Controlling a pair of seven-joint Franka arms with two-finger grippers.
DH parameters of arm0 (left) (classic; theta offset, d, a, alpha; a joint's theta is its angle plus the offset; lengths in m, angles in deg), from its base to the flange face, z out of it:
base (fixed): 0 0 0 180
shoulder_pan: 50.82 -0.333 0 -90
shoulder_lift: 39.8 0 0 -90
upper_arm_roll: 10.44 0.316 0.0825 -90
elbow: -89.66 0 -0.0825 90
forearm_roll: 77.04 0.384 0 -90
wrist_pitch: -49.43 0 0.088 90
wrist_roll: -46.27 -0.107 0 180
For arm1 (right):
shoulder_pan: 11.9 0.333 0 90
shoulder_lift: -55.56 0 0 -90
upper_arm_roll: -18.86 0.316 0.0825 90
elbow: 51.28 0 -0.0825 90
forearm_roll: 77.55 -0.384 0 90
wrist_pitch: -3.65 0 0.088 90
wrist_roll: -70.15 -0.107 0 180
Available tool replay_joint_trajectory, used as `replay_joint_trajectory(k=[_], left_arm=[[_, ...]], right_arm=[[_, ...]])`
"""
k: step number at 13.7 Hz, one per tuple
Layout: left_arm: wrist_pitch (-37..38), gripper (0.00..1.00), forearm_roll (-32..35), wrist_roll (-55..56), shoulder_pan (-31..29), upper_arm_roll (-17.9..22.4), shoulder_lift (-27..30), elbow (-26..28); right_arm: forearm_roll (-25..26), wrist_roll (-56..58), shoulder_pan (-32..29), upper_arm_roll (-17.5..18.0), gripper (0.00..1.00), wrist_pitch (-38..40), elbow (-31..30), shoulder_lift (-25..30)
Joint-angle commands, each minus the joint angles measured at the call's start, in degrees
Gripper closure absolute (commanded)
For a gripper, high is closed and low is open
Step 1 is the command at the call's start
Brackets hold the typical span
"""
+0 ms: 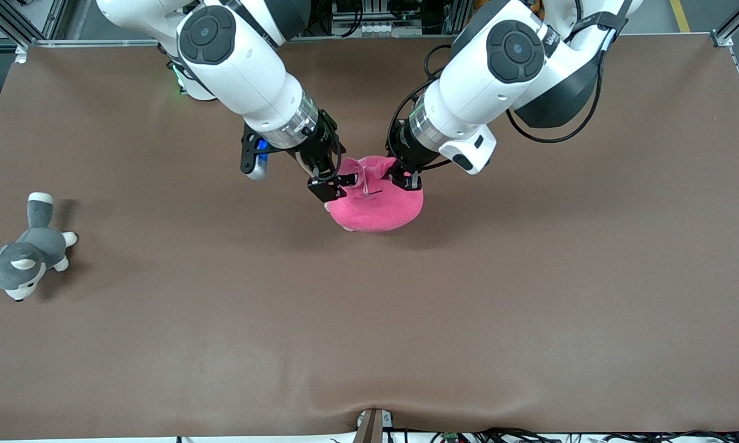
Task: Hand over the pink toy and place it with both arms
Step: 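Carry the flamingo toward the middle while the right gripper reaches it, then grasp the flamingo head with the right gripper and open the left gripper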
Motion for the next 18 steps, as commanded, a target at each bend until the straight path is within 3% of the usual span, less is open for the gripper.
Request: replay_joint_trajectory(k=[1,7,8,9,10,11,15,18], left_arm=[[0.0,1.00,-0.7,1.3,0.6,0.5,-0.5,-1.8],[-0.1,1.00,-0.7,1.3,0.3,0.9,0.1,-1.8],[-0.1,0.83,-0.7,1.0,0.1,1.0,0.2,-1.8],[-0.1,0.49,-0.6,1.0,-0.2,1.1,0.3,-1.7],[0.0,0.33,-0.4,0.8,-0.4,1.2,0.3,-1.7],[0.0,0.00,-0.1,0.6,-0.6,1.2,0.3,-1.7],[1.9,0.00,1.6,-2.6,-2.8,3.0,1.8,-1.6],[7.7,0.00,3.0,-14.2,-8.4,3.6,2.9,-1.5]], right_arm=[[1.3,-1.5,0.9,-0.4,1.00,-1.1,1.5,-1.0],[1.2,-1.3,0.6,-0.4,1.00,-2.2,1.6,-0.9],[1.3,-1.3,0.6,-0.4,1.00,-2.2,1.6,-0.9],[1.4,-1.3,0.6,-0.5,1.00,-2.2,1.6,-0.9],[1.4,-1.2,0.0,-0.5,1.00,-2.1,1.6,-0.9],[1.3,-0.4,-0.2,-0.7,1.00,-2.0,1.6,-0.8],[0.7,4.7,-4.7,-0.7,1.00,-0.5,1.6,0.3],[1.3,16.9,-10.7,-0.8,1.00,7.3,1.4,0.8]])
